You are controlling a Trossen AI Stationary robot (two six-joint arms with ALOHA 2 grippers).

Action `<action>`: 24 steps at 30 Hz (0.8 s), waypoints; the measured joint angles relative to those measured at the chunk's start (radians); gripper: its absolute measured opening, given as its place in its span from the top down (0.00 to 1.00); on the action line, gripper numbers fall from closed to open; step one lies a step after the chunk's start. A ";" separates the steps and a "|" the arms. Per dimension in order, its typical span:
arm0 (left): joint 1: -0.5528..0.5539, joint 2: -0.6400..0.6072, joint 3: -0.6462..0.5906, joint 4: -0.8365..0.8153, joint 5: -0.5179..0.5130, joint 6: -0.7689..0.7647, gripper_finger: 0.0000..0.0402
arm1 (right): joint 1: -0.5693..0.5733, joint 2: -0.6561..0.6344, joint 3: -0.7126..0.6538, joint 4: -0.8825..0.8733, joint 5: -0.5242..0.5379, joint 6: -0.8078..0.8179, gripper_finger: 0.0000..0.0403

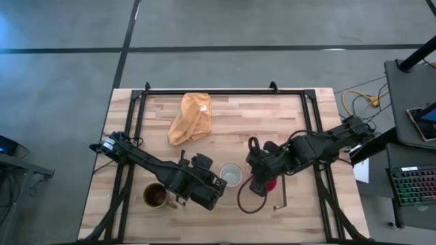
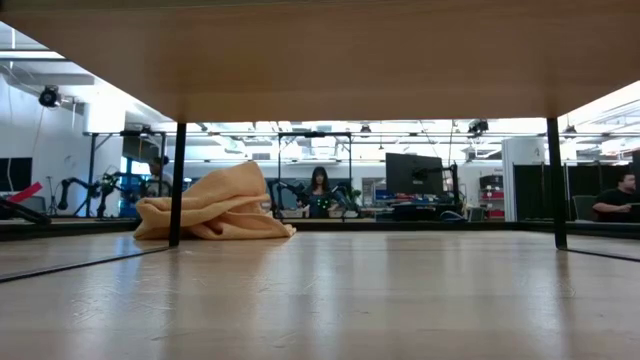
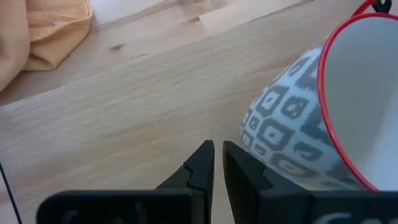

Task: Stack small to large cups/mugs on shelf
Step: Put the white mug on the shelf

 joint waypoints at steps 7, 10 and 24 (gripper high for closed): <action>0.000 0.000 0.000 0.003 0.000 0.005 0.95 | -0.006 -0.001 -0.026 0.096 -0.021 -0.021 0.98; 0.000 0.000 0.000 0.026 0.001 0.005 0.95 | -0.008 -0.001 -0.025 0.112 -0.022 -0.029 0.98; -0.007 0.000 -0.065 0.164 0.026 0.005 0.95 | -0.012 -0.001 -0.024 0.130 -0.029 -0.030 0.98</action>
